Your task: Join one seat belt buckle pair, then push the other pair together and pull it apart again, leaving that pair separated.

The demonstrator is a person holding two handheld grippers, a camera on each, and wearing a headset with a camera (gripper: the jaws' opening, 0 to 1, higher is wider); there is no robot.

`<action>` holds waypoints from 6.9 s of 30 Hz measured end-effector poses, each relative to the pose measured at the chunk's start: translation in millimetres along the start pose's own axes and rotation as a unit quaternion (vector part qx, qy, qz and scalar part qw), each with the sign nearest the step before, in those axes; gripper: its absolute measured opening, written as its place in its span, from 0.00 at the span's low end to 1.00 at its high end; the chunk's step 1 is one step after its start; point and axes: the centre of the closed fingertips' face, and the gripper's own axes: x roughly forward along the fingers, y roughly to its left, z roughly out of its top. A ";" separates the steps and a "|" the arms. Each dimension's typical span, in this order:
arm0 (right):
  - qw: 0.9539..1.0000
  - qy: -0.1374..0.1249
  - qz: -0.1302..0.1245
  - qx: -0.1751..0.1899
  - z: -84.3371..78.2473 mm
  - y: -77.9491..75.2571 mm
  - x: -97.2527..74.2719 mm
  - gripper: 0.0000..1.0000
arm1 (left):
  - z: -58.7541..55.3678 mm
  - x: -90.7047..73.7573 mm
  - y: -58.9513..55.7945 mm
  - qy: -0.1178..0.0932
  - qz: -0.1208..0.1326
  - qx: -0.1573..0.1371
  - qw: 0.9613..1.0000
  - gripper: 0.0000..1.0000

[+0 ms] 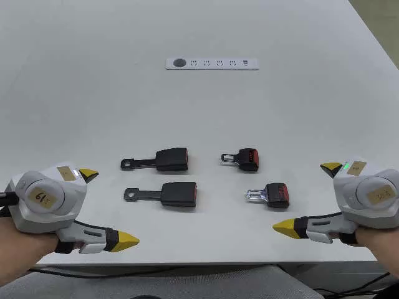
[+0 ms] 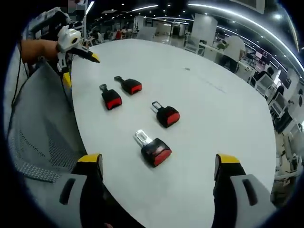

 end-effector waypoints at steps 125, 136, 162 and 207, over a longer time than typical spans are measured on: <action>0.981 0.053 0.109 -0.149 -14.4 -6.8 49.0 0.46 | 32.3 78.3 -34.3 0.046 -0.113 0.174 0.977 0.57; 0.970 0.080 0.156 -0.167 -28.9 -10.9 62.0 0.38 | 31.7 99.2 -32.5 0.077 -0.138 0.211 0.965 0.52; 0.962 0.068 0.201 -0.172 -31.7 -11.9 71.5 0.35 | 24.1 118.6 -31.1 0.121 -0.182 0.257 0.941 0.33; 0.966 0.041 0.193 -0.168 31.7 61.5 120.6 0.35 | 23.5 117.7 -29.0 0.112 -0.172 0.235 0.950 0.32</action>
